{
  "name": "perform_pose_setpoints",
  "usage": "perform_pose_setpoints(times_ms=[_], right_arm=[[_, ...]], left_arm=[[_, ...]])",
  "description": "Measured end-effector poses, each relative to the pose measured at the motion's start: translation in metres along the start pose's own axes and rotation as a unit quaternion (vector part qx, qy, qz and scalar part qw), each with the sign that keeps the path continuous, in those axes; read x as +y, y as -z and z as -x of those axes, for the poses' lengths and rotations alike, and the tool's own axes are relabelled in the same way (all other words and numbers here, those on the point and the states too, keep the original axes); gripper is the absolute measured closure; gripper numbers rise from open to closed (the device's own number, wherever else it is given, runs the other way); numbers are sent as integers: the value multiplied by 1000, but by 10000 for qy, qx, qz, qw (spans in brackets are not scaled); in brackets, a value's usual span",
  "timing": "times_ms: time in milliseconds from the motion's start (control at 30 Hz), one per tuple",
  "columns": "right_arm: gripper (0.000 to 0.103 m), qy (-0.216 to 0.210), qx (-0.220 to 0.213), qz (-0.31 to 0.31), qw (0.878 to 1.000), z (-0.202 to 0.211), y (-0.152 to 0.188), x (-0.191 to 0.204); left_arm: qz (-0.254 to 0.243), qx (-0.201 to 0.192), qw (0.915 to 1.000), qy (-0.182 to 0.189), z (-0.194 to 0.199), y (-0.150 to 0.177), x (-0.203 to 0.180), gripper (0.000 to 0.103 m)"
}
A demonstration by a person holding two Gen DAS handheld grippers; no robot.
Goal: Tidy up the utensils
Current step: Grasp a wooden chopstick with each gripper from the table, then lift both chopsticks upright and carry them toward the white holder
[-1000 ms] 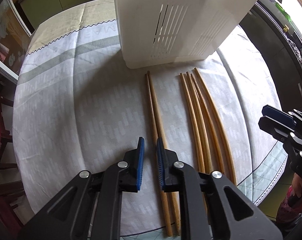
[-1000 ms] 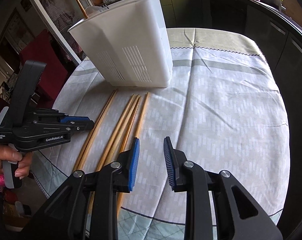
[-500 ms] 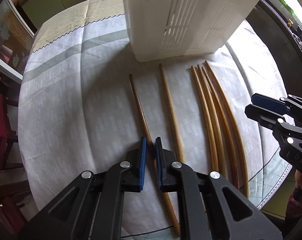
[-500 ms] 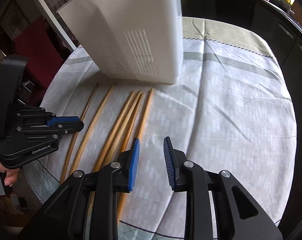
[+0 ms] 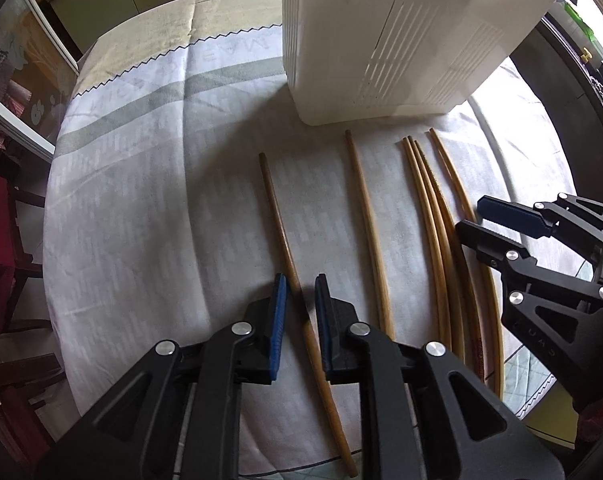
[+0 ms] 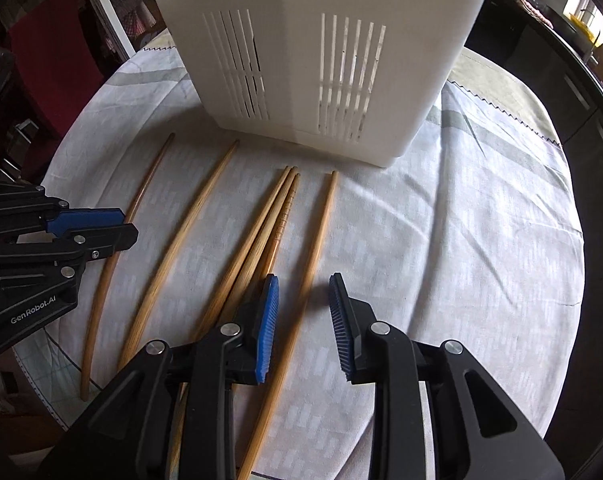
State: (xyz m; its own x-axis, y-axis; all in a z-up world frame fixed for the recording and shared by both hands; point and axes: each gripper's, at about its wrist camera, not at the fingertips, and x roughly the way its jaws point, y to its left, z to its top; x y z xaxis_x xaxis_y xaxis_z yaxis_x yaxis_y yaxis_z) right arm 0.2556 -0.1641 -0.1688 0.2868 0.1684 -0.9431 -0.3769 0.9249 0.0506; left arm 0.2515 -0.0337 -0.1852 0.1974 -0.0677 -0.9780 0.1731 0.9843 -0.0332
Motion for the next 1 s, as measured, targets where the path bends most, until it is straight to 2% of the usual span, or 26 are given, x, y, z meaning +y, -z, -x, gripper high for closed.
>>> perform_pose_setpoints(times_ms=[67, 133, 167, 233, 333, 500, 600, 767, 900, 1000], right_arm=[[91, -14, 2, -6, 10000, -1, -1, 3], [95, -40, 7, -27, 10000, -2, -3, 6], [96, -72, 7, -55, 10000, -3, -5, 5], [96, -115, -54, -131, 9998, -4, -8, 7], [96, -263, -264, -234, 9990, 8, -7, 0], [96, -462, -945, -428, 9935, 55, 0, -18], [96, -645, -1500, -581, 9849, 84, 7, -28], [96, -473, -2572, -666, 9629, 119, 31, -37], [96, -479, -3133, -686, 9459, 134, 58, -41], [96, -391, -3427, -666, 9363, 143, 74, -38]], left_arm=[[-22, 13, 10000, -73, -1, -5, -2, 88], [-50, 1, 9999, -149, -2, -9, -5, 88], [-64, -12, 9998, -171, -2, -9, -6, 88], [-33, -43, 9999, -142, -2, -10, -6, 95], [76, -85, 9999, -47, 0, -9, 0, 97], [157, -510, 9986, 63, 28, -11, 13, 97], [177, -923, 9955, 136, 55, -9, 18, 97], [317, -1627, 9857, 319, 92, 6, 18, 97], [379, -2153, 9753, 318, 115, 26, 15, 97], [352, -2361, 9707, 274, 127, 39, 15, 97]])
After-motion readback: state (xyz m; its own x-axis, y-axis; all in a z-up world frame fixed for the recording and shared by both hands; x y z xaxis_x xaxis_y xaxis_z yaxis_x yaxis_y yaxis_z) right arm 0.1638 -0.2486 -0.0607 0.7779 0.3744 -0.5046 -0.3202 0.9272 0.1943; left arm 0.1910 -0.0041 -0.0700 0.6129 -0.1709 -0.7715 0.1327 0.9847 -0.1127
